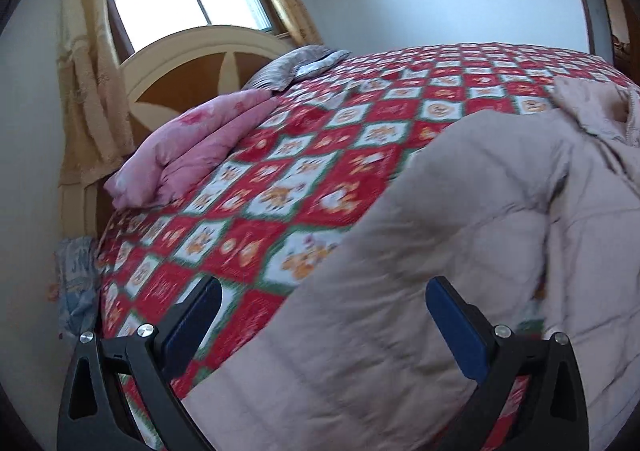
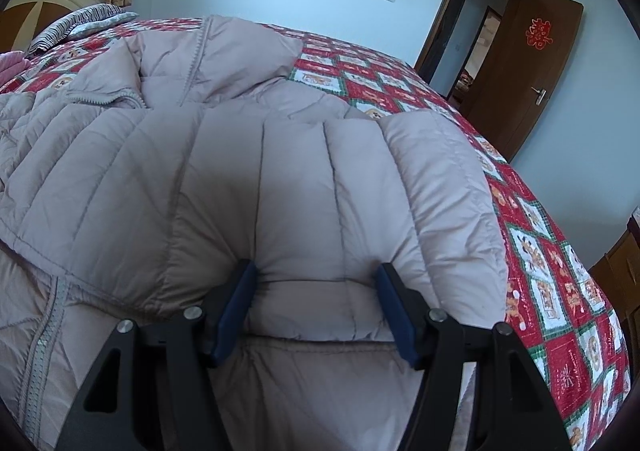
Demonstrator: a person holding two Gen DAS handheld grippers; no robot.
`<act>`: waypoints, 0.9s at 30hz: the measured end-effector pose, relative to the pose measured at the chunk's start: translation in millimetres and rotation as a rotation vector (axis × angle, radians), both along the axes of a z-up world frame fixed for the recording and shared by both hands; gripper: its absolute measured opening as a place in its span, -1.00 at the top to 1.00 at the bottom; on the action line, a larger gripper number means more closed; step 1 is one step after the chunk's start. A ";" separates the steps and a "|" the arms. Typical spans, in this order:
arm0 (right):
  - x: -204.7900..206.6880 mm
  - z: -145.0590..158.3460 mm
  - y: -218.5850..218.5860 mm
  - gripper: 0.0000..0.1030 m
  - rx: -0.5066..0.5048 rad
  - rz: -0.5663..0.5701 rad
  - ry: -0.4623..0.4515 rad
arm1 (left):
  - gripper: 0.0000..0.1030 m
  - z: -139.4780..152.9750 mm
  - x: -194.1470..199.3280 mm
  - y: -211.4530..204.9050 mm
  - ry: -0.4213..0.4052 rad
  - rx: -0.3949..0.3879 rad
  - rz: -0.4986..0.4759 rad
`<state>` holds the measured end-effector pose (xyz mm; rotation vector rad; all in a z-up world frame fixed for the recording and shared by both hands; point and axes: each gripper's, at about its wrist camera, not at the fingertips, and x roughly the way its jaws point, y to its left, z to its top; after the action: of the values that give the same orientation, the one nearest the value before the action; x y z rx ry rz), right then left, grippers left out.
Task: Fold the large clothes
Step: 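Move the left tool to the other sleeve and close on its cuff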
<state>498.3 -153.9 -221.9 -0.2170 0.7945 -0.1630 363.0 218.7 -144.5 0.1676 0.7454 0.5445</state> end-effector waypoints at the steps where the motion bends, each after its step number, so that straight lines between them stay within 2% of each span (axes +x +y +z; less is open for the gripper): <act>1: -0.1 0.0 0.3 -0.28 -0.001 0.000 0.000 | -0.98 -2.0 -13.1 14.0 0.006 -0.009 0.034; 4: -0.1 0.0 1.4 -0.28 -0.009 0.000 -0.001 | -0.98 -7.9 -52.3 47.8 -0.003 -0.028 0.119; 7: -0.8 0.4 2.9 -0.29 -0.021 0.001 -0.004 | -0.98 -22.2 -74.8 64.4 0.020 -0.064 0.149; 10: -2.2 1.1 4.2 -0.31 -0.031 -0.001 -0.010 | -0.98 -40.4 -77.9 75.6 0.061 -0.122 0.171; 16: -3.9 2.3 5.1 -0.38 -0.048 -0.006 -0.022 | -0.98 -48.6 -74.8 66.8 0.035 -0.195 0.141; 17: -4.0 2.3 4.8 -0.38 -0.047 -0.006 -0.023 | -0.84 -48.7 -74.2 63.5 0.035 -0.208 0.126; 18: -4.0 2.4 4.3 -0.38 -0.046 -0.006 -0.023 | -0.47 -49.0 -72.6 59.4 0.037 -0.207 0.111; 19: -4.4 2.3 4.3 -0.38 -0.045 -0.006 -0.024 | -0.27 -48.7 -71.5 56.3 0.042 -0.198 0.099; 20: -4.9 2.3 4.0 -0.38 -0.044 -0.005 -0.025 | 0.14 -48.4 -70.5 52.8 0.044 -0.195 0.086; 21: -5.0 2.4 3.6 -0.38 -0.042 -0.005 -0.026 | 0.70 -48.0 -70.0 49.6 0.045 -0.195 0.073; 22: -5.0 2.3 3.3 -0.38 -0.042 -0.005 -0.027 | 0.89 -47.1 -69.4 47.6 0.049 -0.190 0.065; 23: -4.9 2.3 3.1 -0.39 -0.041 -0.005 -0.027 | 0.98 -45.2 -69.2 46.4 0.050 -0.180 0.065; 27: -4.8 2.5 2.0 -0.39 -0.029 0.005 -0.013 | 1.00 -21.3 -69.1 47.0 -0.005 -0.066 0.076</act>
<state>493.4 -151.8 -219.4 -0.2447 0.7789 -0.1713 293.9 265.7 -165.8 0.0768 0.7667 0.5909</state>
